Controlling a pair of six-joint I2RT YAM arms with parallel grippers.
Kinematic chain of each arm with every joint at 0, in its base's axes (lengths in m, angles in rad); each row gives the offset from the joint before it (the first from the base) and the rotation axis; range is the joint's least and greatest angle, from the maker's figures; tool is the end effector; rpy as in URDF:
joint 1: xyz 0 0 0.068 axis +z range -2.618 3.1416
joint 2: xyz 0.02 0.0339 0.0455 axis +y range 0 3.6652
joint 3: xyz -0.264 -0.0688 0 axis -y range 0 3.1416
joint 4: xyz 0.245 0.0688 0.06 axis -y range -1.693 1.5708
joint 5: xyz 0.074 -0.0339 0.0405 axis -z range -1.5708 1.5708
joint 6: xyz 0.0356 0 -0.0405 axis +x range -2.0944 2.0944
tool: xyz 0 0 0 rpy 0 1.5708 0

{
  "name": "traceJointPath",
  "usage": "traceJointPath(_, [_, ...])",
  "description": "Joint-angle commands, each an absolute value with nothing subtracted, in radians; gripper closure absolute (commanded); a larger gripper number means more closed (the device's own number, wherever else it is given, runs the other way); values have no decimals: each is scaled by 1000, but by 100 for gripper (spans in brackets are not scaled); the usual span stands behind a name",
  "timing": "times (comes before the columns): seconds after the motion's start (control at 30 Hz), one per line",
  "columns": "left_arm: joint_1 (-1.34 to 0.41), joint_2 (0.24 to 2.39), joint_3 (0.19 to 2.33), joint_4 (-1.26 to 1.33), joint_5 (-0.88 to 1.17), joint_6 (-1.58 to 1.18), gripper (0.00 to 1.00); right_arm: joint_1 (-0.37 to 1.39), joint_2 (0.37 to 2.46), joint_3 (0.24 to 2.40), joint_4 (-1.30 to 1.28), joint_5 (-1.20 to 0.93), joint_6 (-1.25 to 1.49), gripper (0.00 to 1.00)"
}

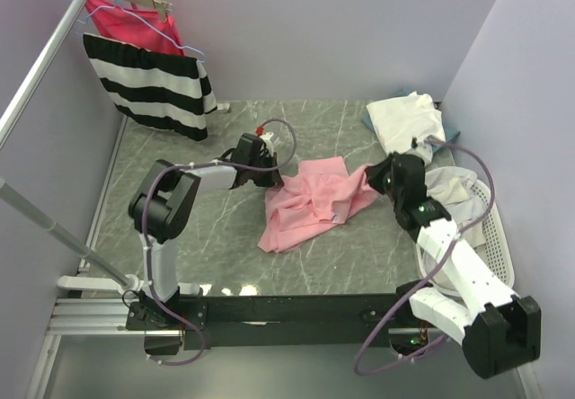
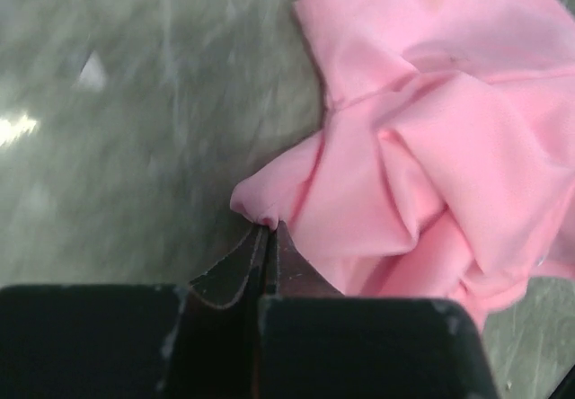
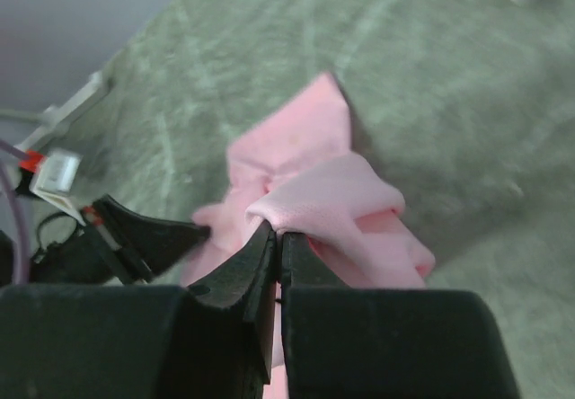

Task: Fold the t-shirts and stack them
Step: Flatten out the tshirt

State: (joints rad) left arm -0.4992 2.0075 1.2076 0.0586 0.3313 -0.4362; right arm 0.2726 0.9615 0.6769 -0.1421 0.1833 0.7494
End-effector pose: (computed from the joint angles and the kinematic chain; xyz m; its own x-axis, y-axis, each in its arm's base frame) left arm 0.3674 -0.2135 0.1461 -0.8176 -0.0093 -0.5757 0.3507 0.7850 -0.5107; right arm 0.2138 0.0530 0.2737 -0.3633 0.5939 -0.7178 0.1947 0.8019 0.5649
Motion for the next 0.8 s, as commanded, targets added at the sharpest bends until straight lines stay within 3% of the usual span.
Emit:
traceJointPath(0.0, [-486, 1713, 1131, 28, 188, -448, 99, 262, 1098, 920, -98, -26, 579, 100])
traceJointPath(0.23, [-400, 1158, 1098, -161, -29, -469, 99, 259, 1209, 1312, -121, -198, 482, 100])
traceJointPath(0.43, [-393, 829, 1031, -317, -98, -480, 99, 256, 1291, 1514, -156, -374, 425, 99])
traceJointPath(0.57, [-393, 767, 962, -422, 44, -505, 99, 256, 1281, 1453, -193, -434, 433, 99])
traceJointPath(0.77, [-411, 718, 779, -488, 126, -572, 99, 256, 1157, 1123, -228, -503, 428, 99])
